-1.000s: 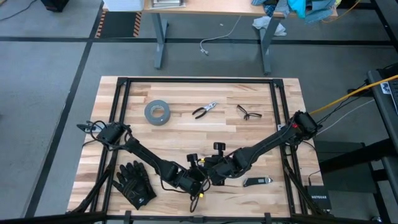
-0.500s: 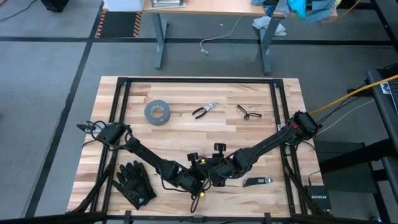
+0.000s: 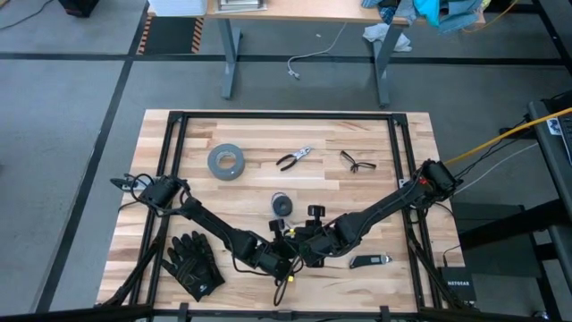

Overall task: Coil cords
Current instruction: Coil the blue wire cable onto the black spool

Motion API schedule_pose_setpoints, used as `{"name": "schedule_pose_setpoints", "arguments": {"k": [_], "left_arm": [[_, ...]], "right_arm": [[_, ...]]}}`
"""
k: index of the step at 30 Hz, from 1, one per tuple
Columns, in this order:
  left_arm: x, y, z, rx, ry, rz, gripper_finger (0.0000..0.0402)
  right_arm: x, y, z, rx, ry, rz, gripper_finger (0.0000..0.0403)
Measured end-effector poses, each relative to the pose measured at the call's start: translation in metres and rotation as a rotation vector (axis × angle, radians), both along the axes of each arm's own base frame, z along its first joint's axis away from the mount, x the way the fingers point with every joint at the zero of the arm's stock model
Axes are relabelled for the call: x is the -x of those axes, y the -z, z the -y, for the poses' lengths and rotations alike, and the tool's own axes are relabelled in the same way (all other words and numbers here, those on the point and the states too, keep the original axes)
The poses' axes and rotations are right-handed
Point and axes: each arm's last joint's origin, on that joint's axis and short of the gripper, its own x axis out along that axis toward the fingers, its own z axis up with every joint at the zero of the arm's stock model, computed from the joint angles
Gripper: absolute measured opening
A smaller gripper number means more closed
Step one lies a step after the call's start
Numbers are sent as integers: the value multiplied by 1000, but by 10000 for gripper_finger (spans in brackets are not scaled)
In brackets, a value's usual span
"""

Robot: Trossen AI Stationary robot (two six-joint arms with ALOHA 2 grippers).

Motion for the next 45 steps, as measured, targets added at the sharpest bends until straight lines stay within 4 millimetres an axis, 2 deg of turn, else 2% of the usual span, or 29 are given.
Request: {"name": "schedule_pose_setpoints", "arguments": {"k": [4, 9, 11, 16, 21, 24, 28, 31, 37, 41, 45], "left_arm": [[0, -1, 1, 0, -2, 8, 1], [3, -2, 7, -6, 19, 5, 1], [4, -2, 8, -5, 23, 1, 2], [4, -1, 6, -9, 15, -14, 2], [5, -1, 6, -6, 12, -12, 3], [5, -1, 7, -10, 16, -14, 3], [4, -1, 4, -13, 5, -11, 3], [4, -2, 3, -13, -7, -3, 3], [3, -2, 2, -15, -13, 0, 3], [3, -2, 2, -10, -17, 3, 3], [2, -3, 2, -14, -27, 20, 4]], "right_arm": [[10, -3, 3, -16, -21, -97, 119], [47, -29, 9, -15, -41, -279, 119], [64, -40, 3, 11, -79, -302, 119], [104, -71, -21, 68, -175, -178, 119], [136, -102, -30, 118, -174, 46, 119], [145, -112, -34, 137, -166, 158, 119], [143, -115, -38, 140, -141, 245, 119], [130, -108, -39, 110, -96, 330, 119], [102, -62, -30, -70, -26, 451, 119], [97, -27, -21, -152, 40, 616, 120], [98, 5, -4, -220, 69, 672, 120]]}}
